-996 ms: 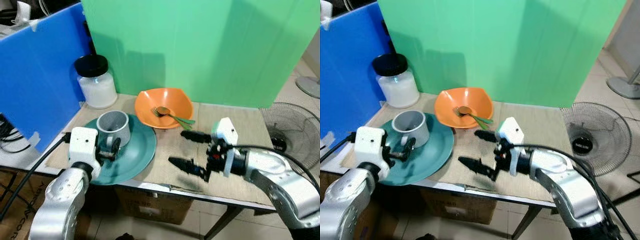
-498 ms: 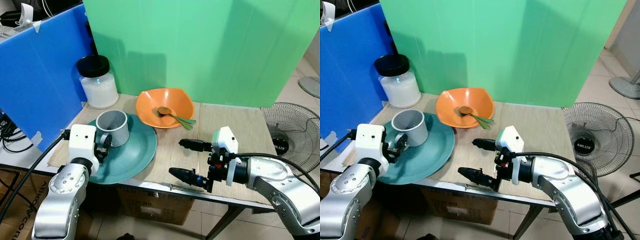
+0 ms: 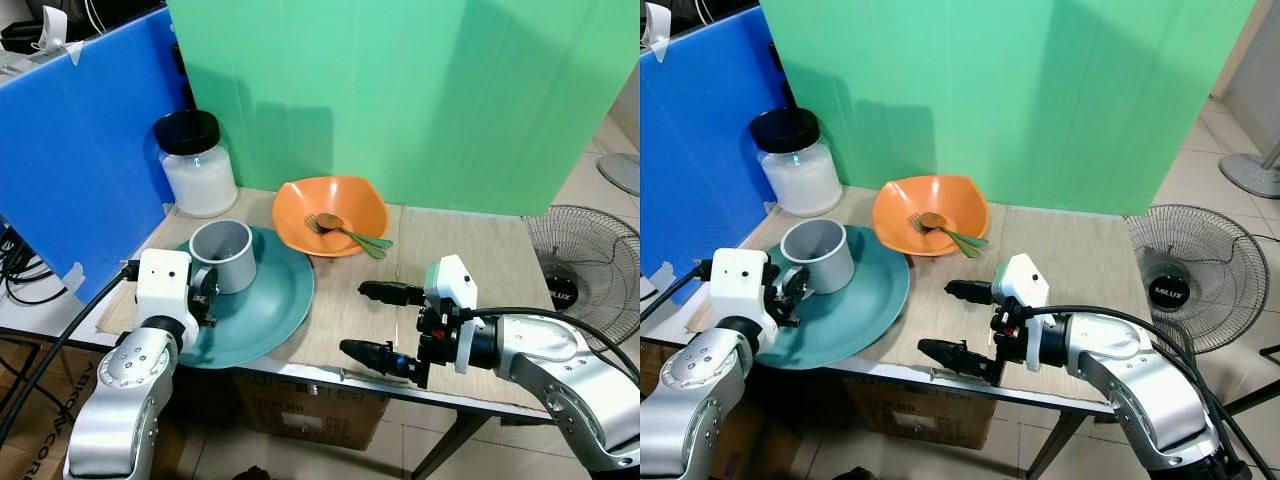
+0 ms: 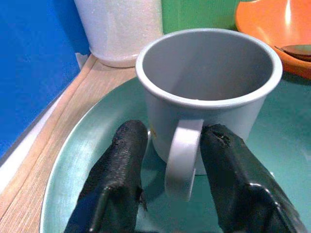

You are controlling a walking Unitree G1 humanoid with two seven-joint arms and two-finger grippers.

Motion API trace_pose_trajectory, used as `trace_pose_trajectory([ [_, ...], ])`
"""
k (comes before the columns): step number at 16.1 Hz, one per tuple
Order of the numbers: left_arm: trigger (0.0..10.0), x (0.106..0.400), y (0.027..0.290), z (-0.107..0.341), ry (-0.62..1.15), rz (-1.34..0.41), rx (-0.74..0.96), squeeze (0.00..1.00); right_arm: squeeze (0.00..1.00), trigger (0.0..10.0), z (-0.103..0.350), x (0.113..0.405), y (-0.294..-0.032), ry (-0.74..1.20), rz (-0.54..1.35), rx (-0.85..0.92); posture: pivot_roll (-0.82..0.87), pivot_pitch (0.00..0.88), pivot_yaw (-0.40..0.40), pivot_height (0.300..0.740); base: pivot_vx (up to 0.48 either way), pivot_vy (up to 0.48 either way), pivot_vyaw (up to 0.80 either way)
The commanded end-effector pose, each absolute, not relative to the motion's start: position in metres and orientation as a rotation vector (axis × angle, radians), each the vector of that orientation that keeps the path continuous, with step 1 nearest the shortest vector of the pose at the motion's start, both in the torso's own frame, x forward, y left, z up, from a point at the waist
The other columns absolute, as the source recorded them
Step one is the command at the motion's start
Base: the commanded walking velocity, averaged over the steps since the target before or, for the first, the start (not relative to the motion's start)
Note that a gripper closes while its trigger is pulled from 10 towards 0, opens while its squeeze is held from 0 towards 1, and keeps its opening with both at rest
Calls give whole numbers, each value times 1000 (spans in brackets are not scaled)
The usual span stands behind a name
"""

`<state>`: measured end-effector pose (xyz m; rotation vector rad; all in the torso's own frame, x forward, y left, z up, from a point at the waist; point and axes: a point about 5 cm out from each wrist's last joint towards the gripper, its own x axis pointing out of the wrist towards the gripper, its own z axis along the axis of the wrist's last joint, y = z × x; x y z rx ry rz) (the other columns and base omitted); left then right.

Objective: Setting the table

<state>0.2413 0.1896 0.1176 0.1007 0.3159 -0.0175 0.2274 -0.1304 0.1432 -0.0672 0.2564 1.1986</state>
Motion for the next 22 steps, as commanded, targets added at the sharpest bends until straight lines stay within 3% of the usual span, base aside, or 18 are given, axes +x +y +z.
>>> trace_pose_trajectory([
  [1, 0, 241, 189, 121, 310, -14, 97, 0, 1000, 10000, 146, 226, -128, 238, 1221, -85, 25, 0, 49, 740, 0, 0, 0],
  [9, 0, 235, 185, 126, 297, 3, 96, 0, 1000, 10000, 145, 224, -127, 218, 1206, -67, 38, 0, 62, 740, 0, 0, 0],
  [15, 0, 224, 181, 138, 243, 13, 126, 0, 1000, 10000, 147, 225, -135, 164, 1068, -16, 24, 0, 79, 740, 0, 0, 0],
  [16, 0, 224, 180, 144, 203, 14, 177, 0, 1000, 10000, 147, 227, -138, 152, 1030, -9, 33, 0, 76, 740, 0, 0, 0],
  [17, 0, 224, 175, 170, 43, 9, 228, 0, 1000, 10000, 152, 233, -144, 124, 910, 28, 31, 0, 75, 740, 0, 0, 0],
  [19, 0, 222, 167, 188, -72, -27, 219, 0, 1000, 10000, 158, 235, -148, 93, 831, 72, 30, 0, 71, 740, 0, 0, 0],
  [20, 0, 219, 154, 204, -163, -95, 195, 0, 0, 10000, 165, 233, -151, 46, 751, 101, 24, 0, 66, 740, 0, 0, 0],
  [21, 784, 214, 140, 212, -207, -165, 164, 0, 0, 10000, 169, 229, -151, 24, 660, 130, 15, 0, 60, 740, 0, 0, -763],
  [22, 784, 213, 136, 213, -213, -184, 150, 0, 0, 10000, 170, 227, -151, 23, 626, 145, 15, 0, 60, 740, 0, 0, -763],
])
